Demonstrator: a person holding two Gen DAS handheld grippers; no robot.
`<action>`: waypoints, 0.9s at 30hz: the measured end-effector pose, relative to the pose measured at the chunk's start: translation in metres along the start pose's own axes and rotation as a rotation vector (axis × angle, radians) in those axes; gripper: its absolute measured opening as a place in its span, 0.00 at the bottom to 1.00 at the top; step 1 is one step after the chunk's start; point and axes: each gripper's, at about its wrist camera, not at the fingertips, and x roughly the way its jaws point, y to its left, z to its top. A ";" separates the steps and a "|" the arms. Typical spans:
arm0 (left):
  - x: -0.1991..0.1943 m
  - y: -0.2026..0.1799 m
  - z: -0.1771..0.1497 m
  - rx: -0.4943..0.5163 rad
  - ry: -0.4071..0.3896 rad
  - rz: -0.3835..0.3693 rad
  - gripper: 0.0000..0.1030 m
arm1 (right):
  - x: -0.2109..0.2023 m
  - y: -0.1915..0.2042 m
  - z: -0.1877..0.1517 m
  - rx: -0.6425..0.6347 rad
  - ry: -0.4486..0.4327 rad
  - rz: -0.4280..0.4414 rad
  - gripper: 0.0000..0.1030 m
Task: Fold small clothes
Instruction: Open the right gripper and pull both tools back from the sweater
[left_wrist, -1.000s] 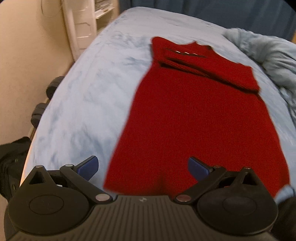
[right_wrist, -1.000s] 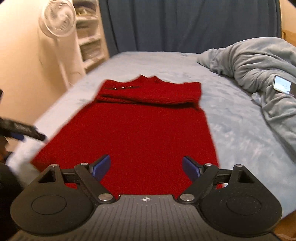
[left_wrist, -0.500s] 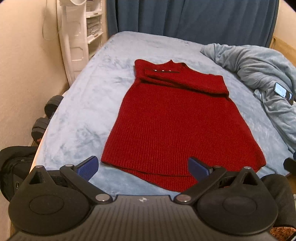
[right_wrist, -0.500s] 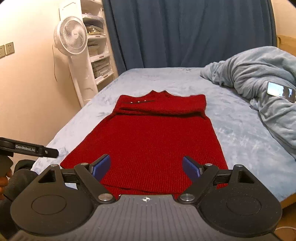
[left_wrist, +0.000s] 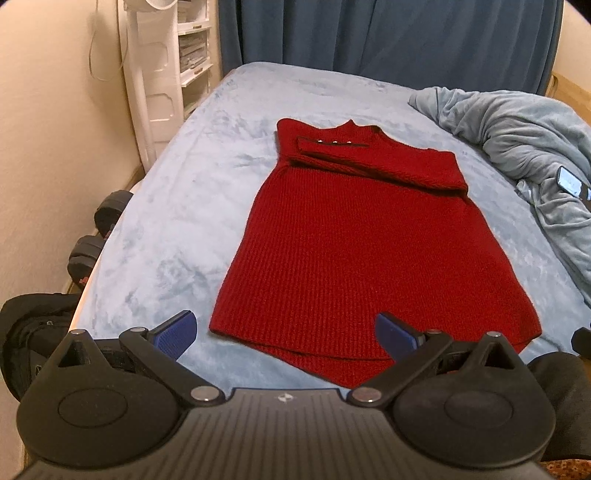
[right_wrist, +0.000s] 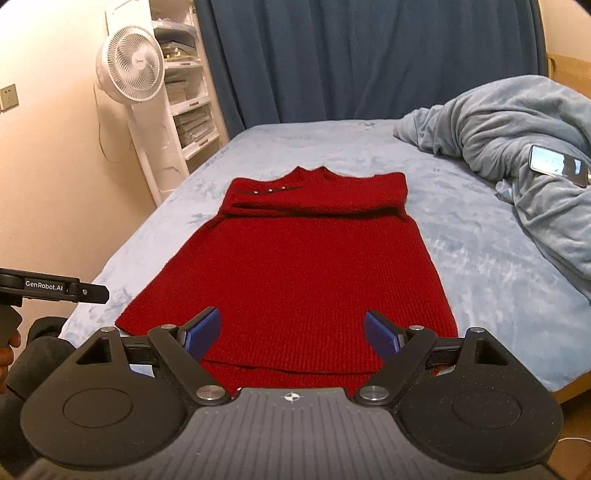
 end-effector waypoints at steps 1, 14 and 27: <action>0.003 0.000 0.001 0.002 0.003 0.002 1.00 | 0.002 -0.001 0.000 0.003 0.007 -0.001 0.83; 0.053 0.012 0.025 -0.011 0.057 0.018 1.00 | 0.039 -0.016 0.007 0.021 0.084 -0.039 0.83; 0.152 0.036 0.054 0.020 0.136 -0.012 1.00 | 0.141 -0.133 0.041 0.154 0.130 -0.218 0.83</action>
